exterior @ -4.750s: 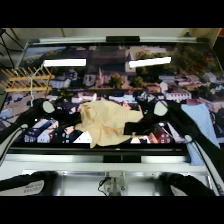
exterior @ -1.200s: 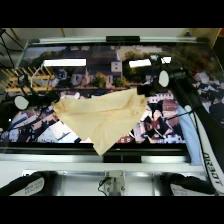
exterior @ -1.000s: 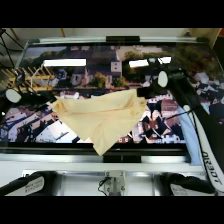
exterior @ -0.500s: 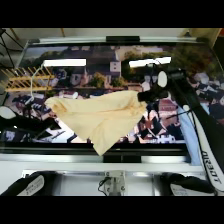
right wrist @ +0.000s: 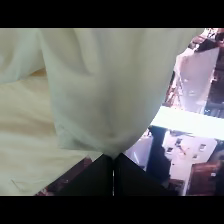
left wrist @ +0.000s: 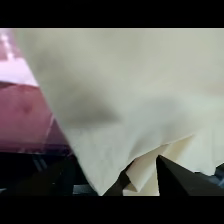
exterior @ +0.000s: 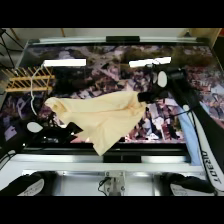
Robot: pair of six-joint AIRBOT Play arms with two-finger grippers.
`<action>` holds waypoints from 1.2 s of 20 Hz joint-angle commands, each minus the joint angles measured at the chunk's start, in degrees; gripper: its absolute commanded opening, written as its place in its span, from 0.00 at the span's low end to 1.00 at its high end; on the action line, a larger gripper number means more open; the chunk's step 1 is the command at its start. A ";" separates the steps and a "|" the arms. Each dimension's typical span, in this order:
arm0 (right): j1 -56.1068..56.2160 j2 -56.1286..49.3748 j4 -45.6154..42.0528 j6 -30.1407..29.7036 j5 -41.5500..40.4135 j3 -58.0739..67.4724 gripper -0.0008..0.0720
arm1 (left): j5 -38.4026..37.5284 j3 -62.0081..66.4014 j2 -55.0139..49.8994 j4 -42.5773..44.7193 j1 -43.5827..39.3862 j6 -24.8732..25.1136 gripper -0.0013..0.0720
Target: Fold the shirts.
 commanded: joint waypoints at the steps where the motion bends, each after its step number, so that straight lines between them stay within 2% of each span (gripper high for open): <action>1: -0.02 0.00 -0.04 -0.17 0.39 0.00 0.09 | 5.25 -0.85 -4.37 -0.76 -2.03 -0.15 0.82; 2: -0.02 0.00 -0.02 -0.17 0.44 0.00 0.08 | 6.01 -0.85 -4.63 -0.79 -1.99 -0.15 0.60; 3: -0.04 0.00 -0.02 -0.17 0.44 0.00 0.08 | 6.71 -0.57 -4.44 -0.79 -1.97 -0.07 0.32; 4: -0.02 0.00 -0.04 -0.17 0.46 0.00 0.08 | 6.67 0.35 -4.31 -0.76 -1.95 0.37 0.19; 5: -0.04 0.04 -0.02 -0.17 0.46 0.00 0.09 | 6.01 1.86 -4.00 -0.74 -1.97 3.10 0.06; 7: -0.04 0.87 -0.11 -0.26 0.52 0.02 0.08 | 2.29 7.54 -1.66 0.59 -1.97 14.34 0.06; 8: -0.04 1.92 -0.46 -0.72 0.46 0.28 0.09 | -0.07 11.78 0.70 4.59 -1.88 14.60 0.06; 12: -0.04 9.51 -11.78 -2.23 0.42 8.79 0.08 | -7.10 35.01 12.98 23.23 0.22 12.92 0.06; 14: -0.04 15.15 -19.80 -2.25 -2.32 16.17 0.08 | -6.14 47.98 18.27 25.59 2.51 12.07 0.06; 15: -0.04 18.67 -22.64 -2.19 -5.31 19.74 0.09 | -4.83 54.62 20.50 25.77 4.09 10.01 0.06; 17: -0.04 26.29 -23.80 -2.03 -13.14 24.79 0.08 | -3.02 65.18 23.78 25.92 7.37 6.40 0.06; 20: -0.02 37.18 -22.16 -0.52 -22.14 27.56 0.08 | -3.02 72.46 28.17 25.99 11.67 1.55 0.06; 22: -0.04 42.47 -21.97 0.24 -21.97 27.56 0.08 | -4.52 72.43 31.19 26.49 13.46 -1.07 0.06; 24: -0.04 45.46 -22.32 0.52 -18.14 27.56 0.08 | -10.01 72.41 32.54 29.81 14.40 -1.33 0.06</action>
